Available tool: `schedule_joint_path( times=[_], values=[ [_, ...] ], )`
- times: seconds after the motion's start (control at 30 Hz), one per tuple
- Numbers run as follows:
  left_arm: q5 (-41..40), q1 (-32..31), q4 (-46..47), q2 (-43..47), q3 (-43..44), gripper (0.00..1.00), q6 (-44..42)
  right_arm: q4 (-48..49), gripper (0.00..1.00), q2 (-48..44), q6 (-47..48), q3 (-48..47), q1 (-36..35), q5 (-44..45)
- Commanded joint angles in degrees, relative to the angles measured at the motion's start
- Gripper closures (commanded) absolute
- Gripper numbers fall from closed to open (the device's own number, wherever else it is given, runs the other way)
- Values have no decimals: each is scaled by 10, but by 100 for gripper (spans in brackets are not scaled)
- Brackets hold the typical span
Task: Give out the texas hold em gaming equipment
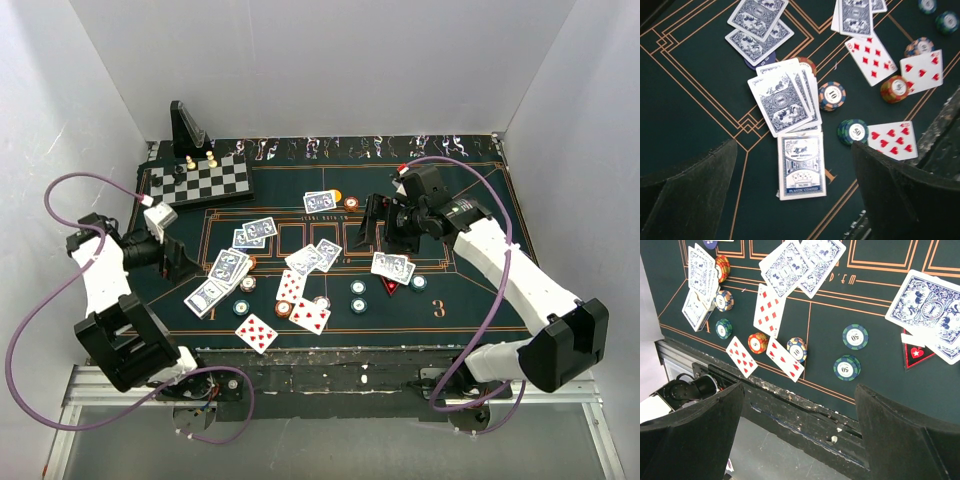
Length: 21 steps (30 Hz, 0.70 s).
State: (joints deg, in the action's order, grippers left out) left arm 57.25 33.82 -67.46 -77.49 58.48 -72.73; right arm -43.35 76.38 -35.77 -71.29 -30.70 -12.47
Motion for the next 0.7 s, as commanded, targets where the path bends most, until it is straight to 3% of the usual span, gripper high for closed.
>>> schedule_joint_path(
  times=[0.0,0.13,0.23,0.3,0.43,0.67],
  values=[
    [23,5,-92,-1,65,2,98,8,2,-30,12,1,7,-9],
    [-37,4,-128,15,102,2,119,6,2,-43,17,11,13,-10],
    [-109,4,-79,48,99,2,222,-1,2,-52,21,16,21,-12],
    [-129,5,-81,66,100,2,242,-6,2,-58,23,18,28,-12],
    [-178,4,-29,91,101,2,378,-13,2,-76,25,20,36,-9],
    [-146,4,-55,64,131,2,422,-33,2,-115,38,28,56,5]
  ],
)
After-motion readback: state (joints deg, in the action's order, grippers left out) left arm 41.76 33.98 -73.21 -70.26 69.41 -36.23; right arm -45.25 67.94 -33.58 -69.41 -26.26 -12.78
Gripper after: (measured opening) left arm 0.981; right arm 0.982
